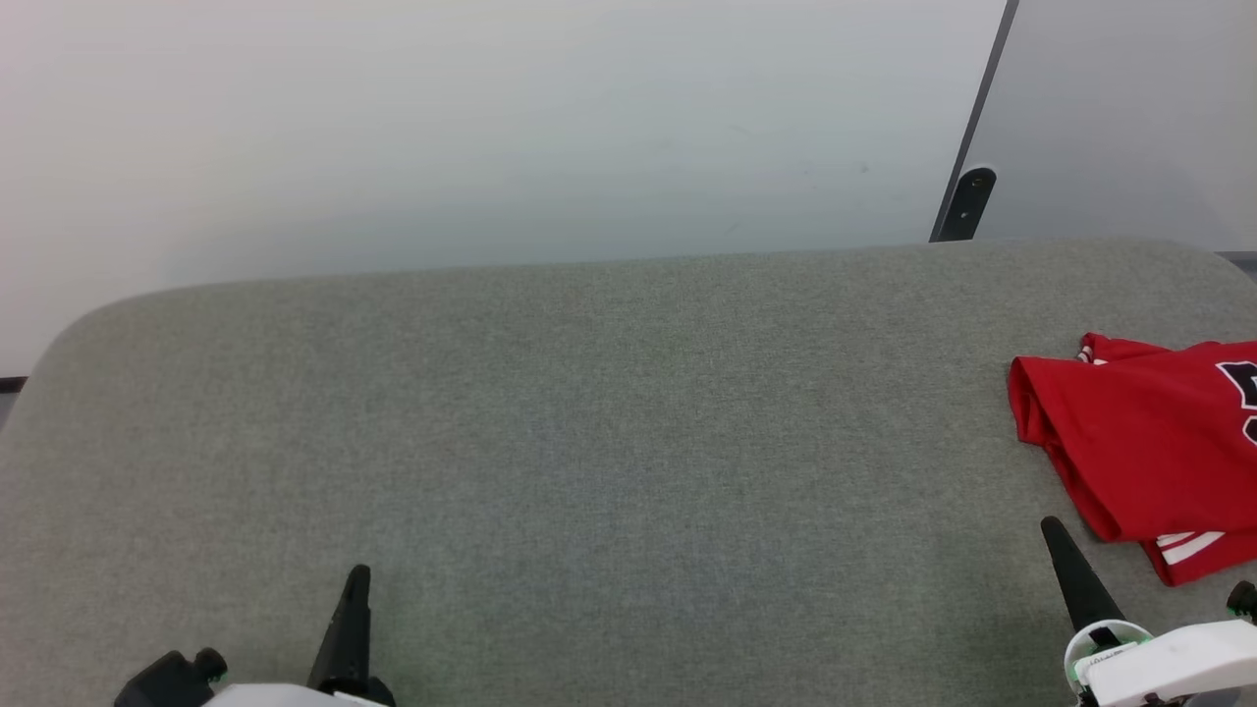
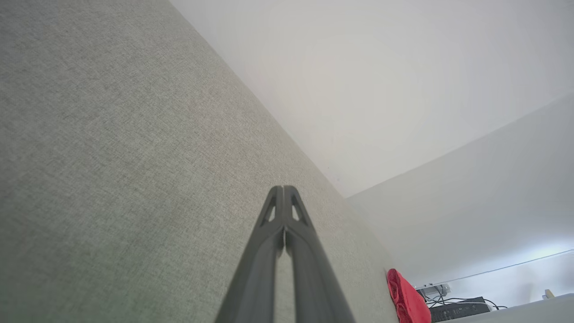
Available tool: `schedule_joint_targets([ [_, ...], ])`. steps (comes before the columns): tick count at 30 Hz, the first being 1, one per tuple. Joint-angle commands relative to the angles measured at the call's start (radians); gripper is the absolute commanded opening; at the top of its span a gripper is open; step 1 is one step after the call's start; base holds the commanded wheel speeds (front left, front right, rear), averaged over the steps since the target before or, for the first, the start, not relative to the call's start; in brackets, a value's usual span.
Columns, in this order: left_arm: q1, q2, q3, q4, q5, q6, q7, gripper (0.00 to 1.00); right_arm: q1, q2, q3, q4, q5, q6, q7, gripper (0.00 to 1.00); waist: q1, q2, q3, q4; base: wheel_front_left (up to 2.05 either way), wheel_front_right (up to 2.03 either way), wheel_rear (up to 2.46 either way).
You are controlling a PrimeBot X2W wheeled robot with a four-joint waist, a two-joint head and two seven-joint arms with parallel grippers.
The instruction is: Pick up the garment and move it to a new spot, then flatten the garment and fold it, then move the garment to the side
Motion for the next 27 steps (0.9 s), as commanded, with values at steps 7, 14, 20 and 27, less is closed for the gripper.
schedule_joint_targets([
  [7, -0.042, -0.002, 0.013, 0.008, -0.099, -0.012, 0.021, 0.00, -0.035, 0.005, -0.008, 0.011, 0.088, -0.001, -0.008, 0.00, 0.0000, 0.0000, 0.001, 0.001, 0.00, 0.00, 0.00],
  [14, -0.059, -0.004, 0.020, 0.021, -0.172, -0.017, 0.039, 0.00, -0.044, 0.009, -0.011, 0.027, 0.153, -0.001, -0.012, 0.00, 0.0000, 0.0000, 0.002, 0.002, 0.00, 0.00, 0.00],
  [20, -0.073, -0.006, 0.026, 0.032, -0.231, -0.020, 0.053, 0.00, -0.053, 0.012, -0.014, 0.039, 0.204, -0.001, -0.014, 0.00, 0.0000, 0.0000, 0.003, 0.003, 0.00, 0.00, 0.00],
  [27, -0.089, -0.010, 0.033, 0.044, -0.296, -0.024, 0.069, 0.00, -0.062, 0.016, -0.017, 0.053, 0.261, -0.001, -0.017, 0.00, 0.0000, 0.0000, 0.004, 0.004, 0.00, 0.00, 0.00],
])
